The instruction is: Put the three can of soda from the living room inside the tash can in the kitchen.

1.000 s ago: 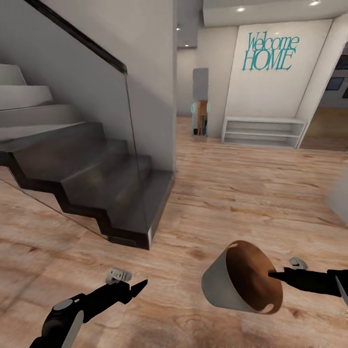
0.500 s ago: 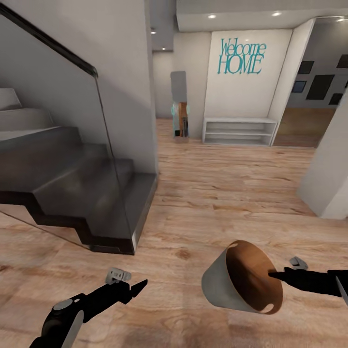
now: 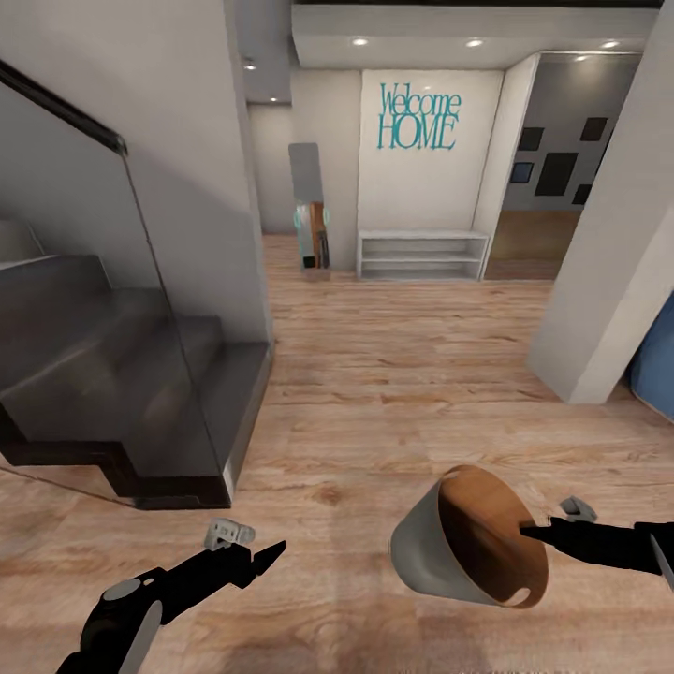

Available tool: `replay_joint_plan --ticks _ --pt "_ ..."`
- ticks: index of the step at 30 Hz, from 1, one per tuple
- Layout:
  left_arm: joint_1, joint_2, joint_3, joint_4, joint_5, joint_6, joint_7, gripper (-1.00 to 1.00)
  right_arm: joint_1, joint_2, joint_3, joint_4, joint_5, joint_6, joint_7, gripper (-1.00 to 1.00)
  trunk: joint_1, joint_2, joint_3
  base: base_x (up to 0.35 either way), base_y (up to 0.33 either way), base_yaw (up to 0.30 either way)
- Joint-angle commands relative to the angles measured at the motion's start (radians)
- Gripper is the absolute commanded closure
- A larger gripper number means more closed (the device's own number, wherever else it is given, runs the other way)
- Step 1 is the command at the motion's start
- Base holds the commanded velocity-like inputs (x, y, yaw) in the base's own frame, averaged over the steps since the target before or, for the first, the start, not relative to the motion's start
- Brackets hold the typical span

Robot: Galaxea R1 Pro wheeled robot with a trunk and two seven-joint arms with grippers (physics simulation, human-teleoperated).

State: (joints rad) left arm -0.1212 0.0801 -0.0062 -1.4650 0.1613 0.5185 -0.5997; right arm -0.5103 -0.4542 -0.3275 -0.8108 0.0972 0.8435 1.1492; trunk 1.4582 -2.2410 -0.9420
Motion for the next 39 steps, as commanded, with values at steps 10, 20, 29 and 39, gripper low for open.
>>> replay_joint_plan --ticks 10,20,29,39 --pt "0.000 0.000 0.000 0.001 0.000 0.000 0.000 -1.00 0.000 0.000 -0.029 0.000 -0.019 0.008 0.009 1.00 0.000 0.000 0.001 0.000 0.000 -0.271" --pt "0.000 0.000 0.000 0.002 0.000 0.000 0.001 -1.00 0.000 0.000 -0.031 0.000 -0.019 0.006 0.009 1.00 0.000 0.000 0.001 0.000 0.000 -0.277" --pt "0.000 -0.002 0.000 0.002 0.000 0.000 0.001 -1.00 0.000 0.000 -0.031 -0.001 -0.019 0.006 0.009 1.00 0.000 0.000 0.001 0.000 0.000 -0.278" --pt "0.000 -0.002 0.000 0.002 -0.001 0.001 0.001 -1.00 0.000 0.000 -0.031 -0.001 -0.019 0.006 0.009 1.00 0.000 0.000 0.001 0.000 0.000 -0.278"
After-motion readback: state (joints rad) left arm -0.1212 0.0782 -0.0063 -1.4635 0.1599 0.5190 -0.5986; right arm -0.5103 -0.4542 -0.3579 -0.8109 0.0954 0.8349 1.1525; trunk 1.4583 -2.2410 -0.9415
